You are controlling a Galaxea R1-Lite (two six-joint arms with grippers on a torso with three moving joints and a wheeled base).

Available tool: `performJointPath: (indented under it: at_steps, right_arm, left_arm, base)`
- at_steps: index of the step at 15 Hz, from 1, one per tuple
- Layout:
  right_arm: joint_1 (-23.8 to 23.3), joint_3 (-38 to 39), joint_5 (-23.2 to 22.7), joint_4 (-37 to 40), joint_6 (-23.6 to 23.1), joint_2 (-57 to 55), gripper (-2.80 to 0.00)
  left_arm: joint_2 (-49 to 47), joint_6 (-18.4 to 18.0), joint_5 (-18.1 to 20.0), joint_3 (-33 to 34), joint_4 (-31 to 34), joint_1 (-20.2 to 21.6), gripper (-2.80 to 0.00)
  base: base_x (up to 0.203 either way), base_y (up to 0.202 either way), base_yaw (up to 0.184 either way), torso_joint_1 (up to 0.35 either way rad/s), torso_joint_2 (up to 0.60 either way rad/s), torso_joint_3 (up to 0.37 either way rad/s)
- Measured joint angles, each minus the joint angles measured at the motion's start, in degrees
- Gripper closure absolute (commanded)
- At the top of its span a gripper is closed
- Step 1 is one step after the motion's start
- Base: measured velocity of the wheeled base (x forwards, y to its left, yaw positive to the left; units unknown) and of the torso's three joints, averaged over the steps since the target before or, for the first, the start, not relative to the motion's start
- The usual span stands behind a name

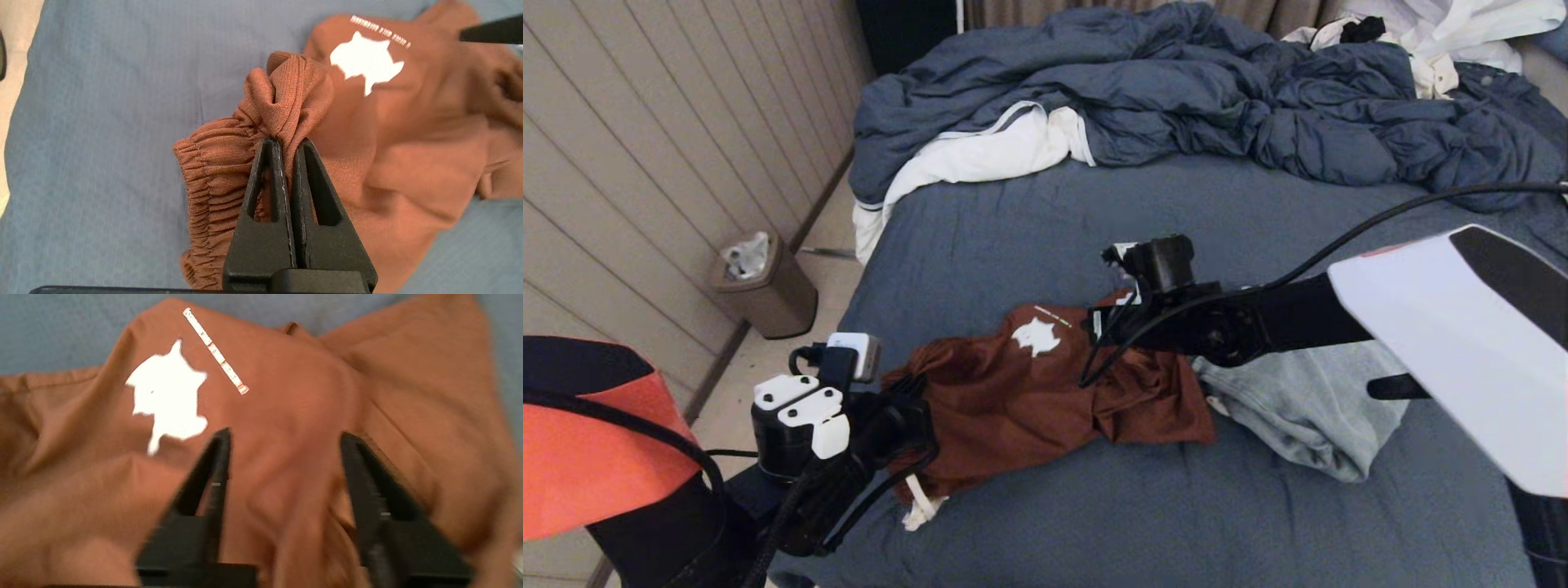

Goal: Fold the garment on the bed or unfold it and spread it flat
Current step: Unford the brown shorts

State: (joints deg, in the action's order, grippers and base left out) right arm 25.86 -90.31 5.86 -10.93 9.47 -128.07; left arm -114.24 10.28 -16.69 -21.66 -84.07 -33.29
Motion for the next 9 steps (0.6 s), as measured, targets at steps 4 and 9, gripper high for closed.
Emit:
performJointPath:
  at_steps: [4,9]
  right_arm:
    - [0.4,-8.9,3.2,0.2,-0.2,-7.7,-2.8]
    - [0.3,-18.4,6.6,0.7,-2.6,-14.5,-2.8]
  left_arm:
    - [-0.4,0.0,0.1,0.6,-0.1,0.0,0.0]
    - [-1.4,0.2,0.1,0.5,-0.6,0.0,0.0]
  base:
    - [0.0,0.0,0.0,0.0,0.0,0.0]
    - [0.0,0.0,0.0,0.0,0.0,0.0]
